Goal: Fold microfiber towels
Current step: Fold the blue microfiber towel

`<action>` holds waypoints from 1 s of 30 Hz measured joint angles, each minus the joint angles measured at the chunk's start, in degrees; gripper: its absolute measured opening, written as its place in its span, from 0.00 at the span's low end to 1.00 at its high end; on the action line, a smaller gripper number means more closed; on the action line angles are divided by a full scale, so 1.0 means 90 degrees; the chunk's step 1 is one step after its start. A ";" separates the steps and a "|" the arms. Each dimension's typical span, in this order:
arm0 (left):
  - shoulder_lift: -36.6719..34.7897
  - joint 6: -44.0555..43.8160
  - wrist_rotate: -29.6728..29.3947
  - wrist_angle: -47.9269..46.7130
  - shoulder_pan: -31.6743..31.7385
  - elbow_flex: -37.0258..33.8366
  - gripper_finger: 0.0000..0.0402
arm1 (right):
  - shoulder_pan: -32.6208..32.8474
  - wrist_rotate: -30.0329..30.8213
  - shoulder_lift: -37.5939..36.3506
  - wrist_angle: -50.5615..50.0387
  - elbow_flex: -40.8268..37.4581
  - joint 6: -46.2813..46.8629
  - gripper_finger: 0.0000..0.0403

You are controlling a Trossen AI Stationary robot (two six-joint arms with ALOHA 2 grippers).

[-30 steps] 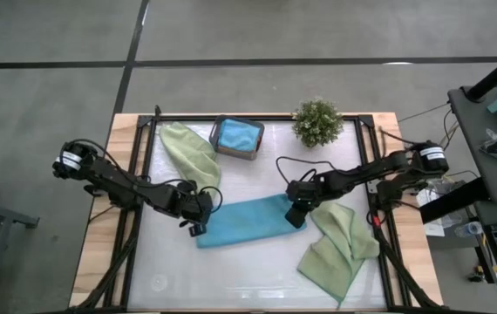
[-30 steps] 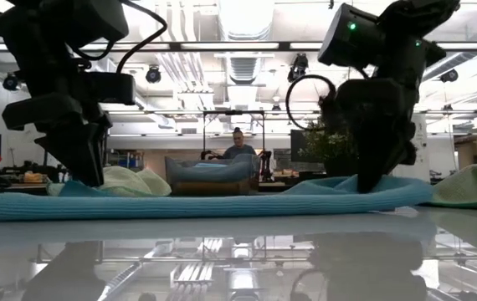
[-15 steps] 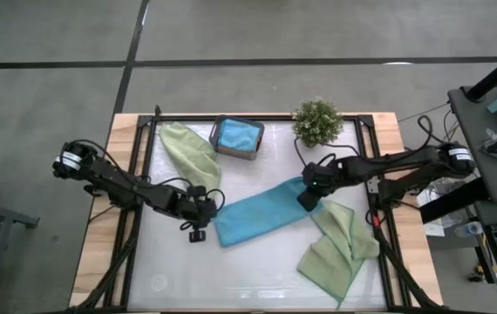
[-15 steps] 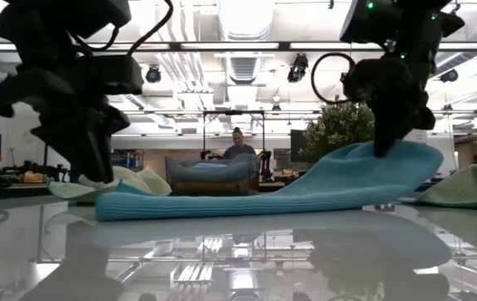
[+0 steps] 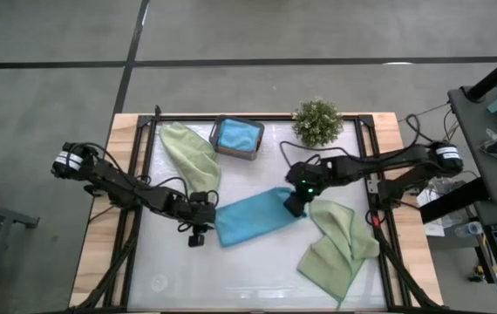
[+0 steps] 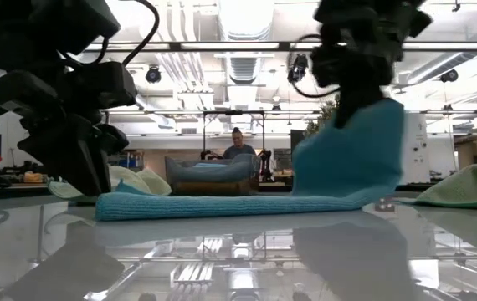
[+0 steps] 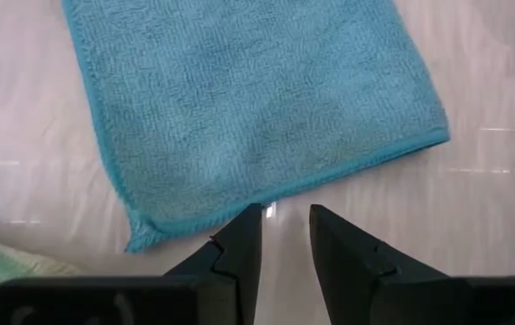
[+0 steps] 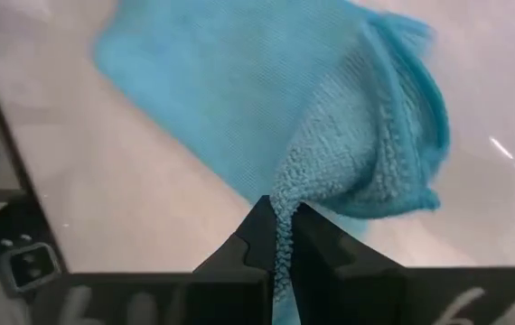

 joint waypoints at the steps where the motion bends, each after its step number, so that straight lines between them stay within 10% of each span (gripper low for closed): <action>1: 0.0011 -0.0001 -0.0023 0.0000 0.0000 -0.0004 0.20 | 0.0000 -0.0042 0.0155 0.0148 0.0107 -0.0027 0.03; 30: 0.0248 0.0065 -0.0400 0.0027 -0.0039 -0.0045 0.20 | 0.0307 0.0016 0.3561 0.1383 0.3039 -0.0739 0.03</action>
